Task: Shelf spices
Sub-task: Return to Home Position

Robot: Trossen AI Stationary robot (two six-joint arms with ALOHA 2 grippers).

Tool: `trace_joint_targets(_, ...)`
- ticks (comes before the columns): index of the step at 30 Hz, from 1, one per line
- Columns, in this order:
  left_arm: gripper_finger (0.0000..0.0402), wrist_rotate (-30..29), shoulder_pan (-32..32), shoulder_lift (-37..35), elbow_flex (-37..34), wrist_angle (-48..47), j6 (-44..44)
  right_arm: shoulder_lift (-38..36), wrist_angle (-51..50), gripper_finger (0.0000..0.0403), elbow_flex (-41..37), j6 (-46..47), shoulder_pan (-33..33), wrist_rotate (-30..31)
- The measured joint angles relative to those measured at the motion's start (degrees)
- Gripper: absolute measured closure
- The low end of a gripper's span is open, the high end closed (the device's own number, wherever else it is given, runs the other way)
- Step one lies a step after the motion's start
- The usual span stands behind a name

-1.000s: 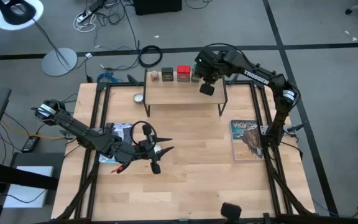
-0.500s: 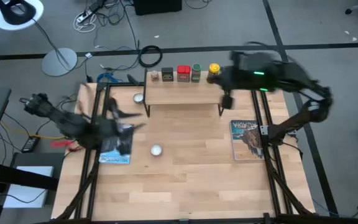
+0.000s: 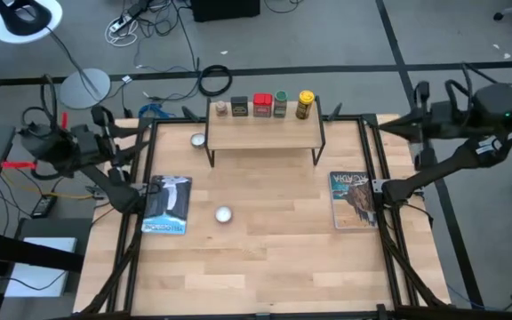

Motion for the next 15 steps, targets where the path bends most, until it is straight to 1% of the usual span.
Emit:
trace_joint_targets(3,0.0255,0.22,-0.01,-3.83,-2.94,-2.26,-1.24,-6.28,0.14,0.0403,-6.88,1.56,0.58,-0.27)
trace_joint_targets(6,0.0255,0.44,0.01,-8.15,-7.07,-2.39,-2.90,-12.87,2.32,0.0403,-15.35,3.35,0.61,-0.33)
trace_joint_targets(8,0.0255,1.81,0.01,-11.21,-10.40,-2.38,-4.87,-17.31,5.63,0.0403,-21.81,4.21,0.61,-0.45)
trace_joint_targets(11,0.0255,3.24,0.01,-15.84,-16.74,-1.81,-8.48,-23.68,12.20,0.0403,-32.27,4.55,0.61,-2.18)
trace_joint_targets(13,0.0256,3.31,0.03,-18.74,-21.71,0.30,-10.63,-27.49,17.17,0.0403,-39.18,4.62,0.61,-3.66)
trace_joint_targets(15,0.0259,3.26,0.05,-21.20,-27.68,4.50,-12.63,-30.66,22.15,0.0403,-45.88,4.77,0.59,-6.18)
